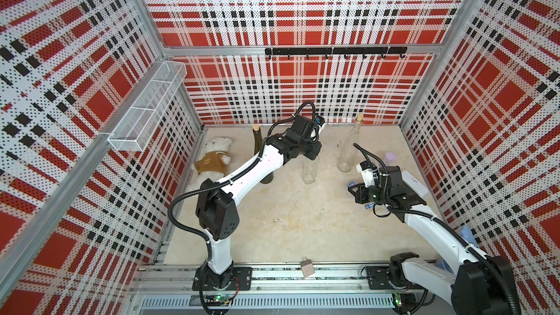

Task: Remove the label from the bottle
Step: Place the bottle at the center of the board.

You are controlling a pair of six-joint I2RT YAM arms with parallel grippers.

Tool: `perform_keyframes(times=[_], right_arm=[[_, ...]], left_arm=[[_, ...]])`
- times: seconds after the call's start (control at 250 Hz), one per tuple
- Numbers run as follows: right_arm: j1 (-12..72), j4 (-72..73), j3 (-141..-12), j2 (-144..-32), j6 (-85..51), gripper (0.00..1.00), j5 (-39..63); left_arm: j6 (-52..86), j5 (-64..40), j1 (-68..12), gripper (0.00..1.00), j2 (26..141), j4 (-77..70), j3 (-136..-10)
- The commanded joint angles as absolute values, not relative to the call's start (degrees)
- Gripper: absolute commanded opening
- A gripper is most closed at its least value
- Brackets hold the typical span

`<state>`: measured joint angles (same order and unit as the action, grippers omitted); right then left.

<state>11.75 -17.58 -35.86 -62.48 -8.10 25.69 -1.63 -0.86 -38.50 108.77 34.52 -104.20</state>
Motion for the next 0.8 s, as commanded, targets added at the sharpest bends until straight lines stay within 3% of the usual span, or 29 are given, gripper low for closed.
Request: perform_keyframes(times=[0.0, 0.276, 0.796], right_arm=[[11.43, -17.42, -37.26, -61.43, -6.68, 0.0, 25.16], [11.34, -17.75, -37.29, -61.79, -6.5, 0.0, 24.52], [11.16, -17.26, -37.44, -62.51, -6.68, 0.0, 24.58]], left_arm=[[-2.81, -1.43, -37.16, 0.21, 112.83, 35.44, -106.76], [-2.83, -3.26, -35.54, 0.24, 118.27, 35.75, -113.43], [-3.16, -3.42, -35.37, 0.69, 117.31, 36.83, -116.09]])
